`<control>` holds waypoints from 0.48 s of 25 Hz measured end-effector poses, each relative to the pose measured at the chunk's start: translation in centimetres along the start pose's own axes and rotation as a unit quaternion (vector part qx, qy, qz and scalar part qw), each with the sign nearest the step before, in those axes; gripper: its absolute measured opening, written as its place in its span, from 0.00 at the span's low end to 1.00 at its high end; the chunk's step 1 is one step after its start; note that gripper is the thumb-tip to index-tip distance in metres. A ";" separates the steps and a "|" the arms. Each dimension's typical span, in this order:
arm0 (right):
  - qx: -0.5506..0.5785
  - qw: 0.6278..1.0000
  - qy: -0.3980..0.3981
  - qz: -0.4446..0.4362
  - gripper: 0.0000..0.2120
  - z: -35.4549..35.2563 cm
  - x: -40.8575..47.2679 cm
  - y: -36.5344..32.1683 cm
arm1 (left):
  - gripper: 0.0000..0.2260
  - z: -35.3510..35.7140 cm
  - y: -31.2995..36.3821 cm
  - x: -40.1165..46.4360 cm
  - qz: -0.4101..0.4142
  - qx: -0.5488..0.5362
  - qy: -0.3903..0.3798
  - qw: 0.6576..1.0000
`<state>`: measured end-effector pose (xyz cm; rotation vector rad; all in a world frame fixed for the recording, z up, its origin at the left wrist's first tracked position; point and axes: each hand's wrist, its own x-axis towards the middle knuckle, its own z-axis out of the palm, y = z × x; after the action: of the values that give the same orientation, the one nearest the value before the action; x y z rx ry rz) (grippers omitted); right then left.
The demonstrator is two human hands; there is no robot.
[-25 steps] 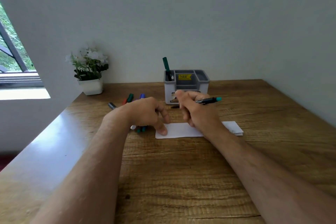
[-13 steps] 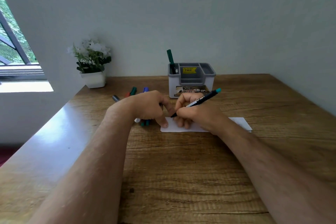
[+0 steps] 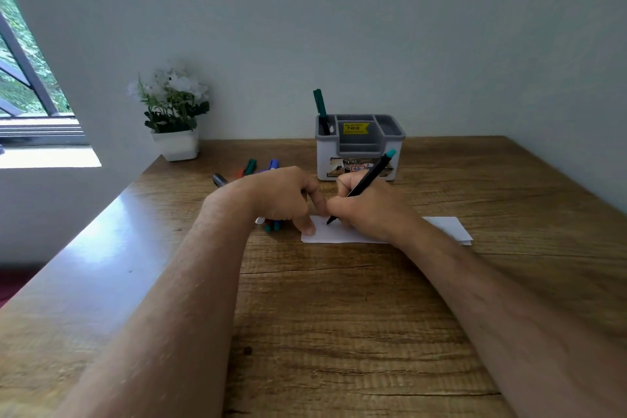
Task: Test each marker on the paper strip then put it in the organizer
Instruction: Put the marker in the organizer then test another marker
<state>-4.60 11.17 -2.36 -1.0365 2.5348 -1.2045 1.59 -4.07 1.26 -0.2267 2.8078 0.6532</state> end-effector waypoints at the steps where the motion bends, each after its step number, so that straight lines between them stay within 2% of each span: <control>1: 0.009 1.000 -0.002 0.000 0.13 0.0 0.1 0.0 | 0.13 0.0 0.1 -0.1 -0.002 -0.001 0.000 1.000; 12: 0.031 0.999 0.016 0.003 0.12 0.1 0.1 0.0 | 0.13 0.0 0.4 -0.3 -0.008 0.008 0.001 1.000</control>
<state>-4.59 11.06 -2.39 -1.0031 2.5042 -1.2989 1.78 -3.70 1.48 -0.2458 2.8085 0.6278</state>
